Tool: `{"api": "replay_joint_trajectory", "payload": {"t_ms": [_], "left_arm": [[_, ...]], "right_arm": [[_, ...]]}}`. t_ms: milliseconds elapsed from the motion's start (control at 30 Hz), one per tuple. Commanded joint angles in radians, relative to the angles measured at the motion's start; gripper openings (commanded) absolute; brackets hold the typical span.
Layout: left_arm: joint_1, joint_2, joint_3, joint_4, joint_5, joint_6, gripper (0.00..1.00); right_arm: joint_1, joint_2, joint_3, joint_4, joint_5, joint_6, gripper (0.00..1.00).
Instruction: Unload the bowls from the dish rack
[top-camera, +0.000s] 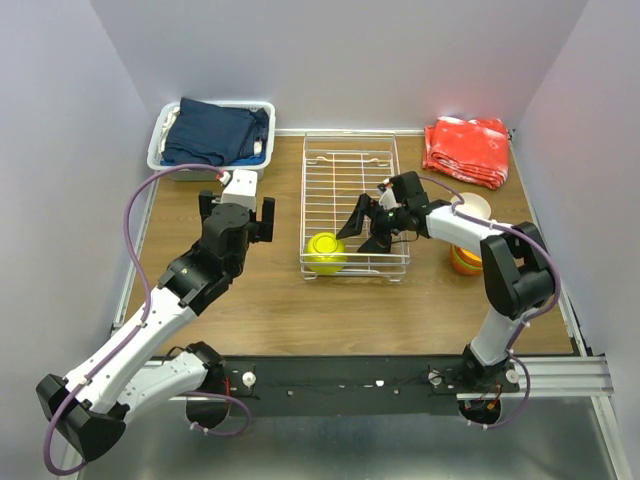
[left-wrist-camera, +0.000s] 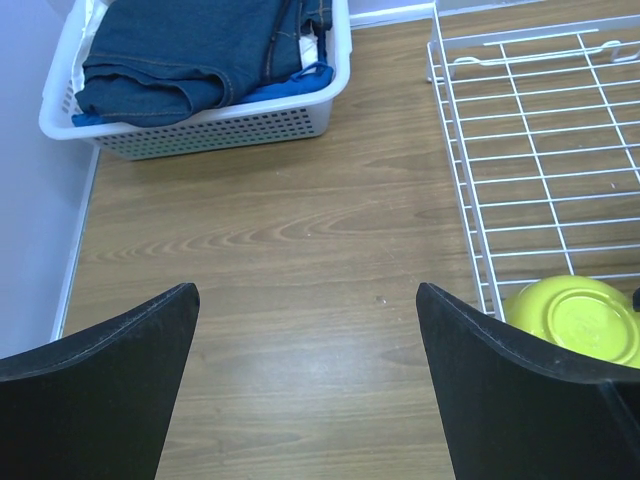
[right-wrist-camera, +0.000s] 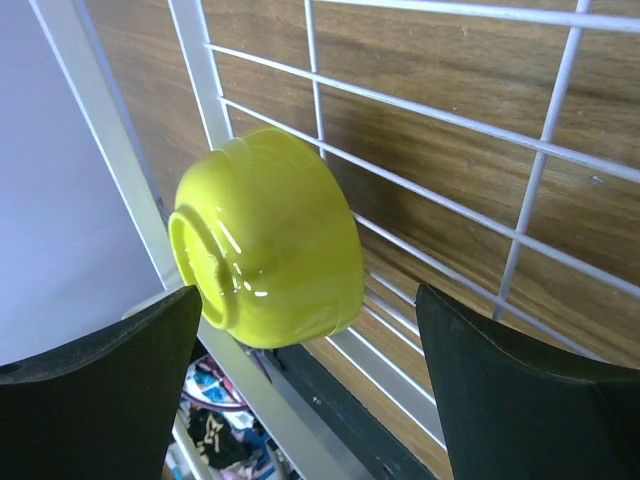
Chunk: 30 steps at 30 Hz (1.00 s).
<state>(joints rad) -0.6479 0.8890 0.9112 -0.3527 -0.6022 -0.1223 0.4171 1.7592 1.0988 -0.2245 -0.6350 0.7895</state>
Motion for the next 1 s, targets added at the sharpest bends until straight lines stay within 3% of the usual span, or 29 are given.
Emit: {"api": "replay_joint_trajectory", "payload": {"t_ms": [0,667,967], "left_arm": [[0.019,-0.032,-0.006,0.032,-0.019,-0.002,0.99],[0.039,-0.028,-0.009,0.031,0.01,-0.008,0.99],[0.04,-0.027,-0.011,0.031,0.019,-0.008,0.99]], "right_arm": [[0.018,0.055,0.009,0.037,-0.065,0.016,0.96],[0.032,0.115,-0.013,0.159,-0.195,0.028,0.89],[0.038,0.103,0.003,0.142,-0.196,0.016,0.74]]}}
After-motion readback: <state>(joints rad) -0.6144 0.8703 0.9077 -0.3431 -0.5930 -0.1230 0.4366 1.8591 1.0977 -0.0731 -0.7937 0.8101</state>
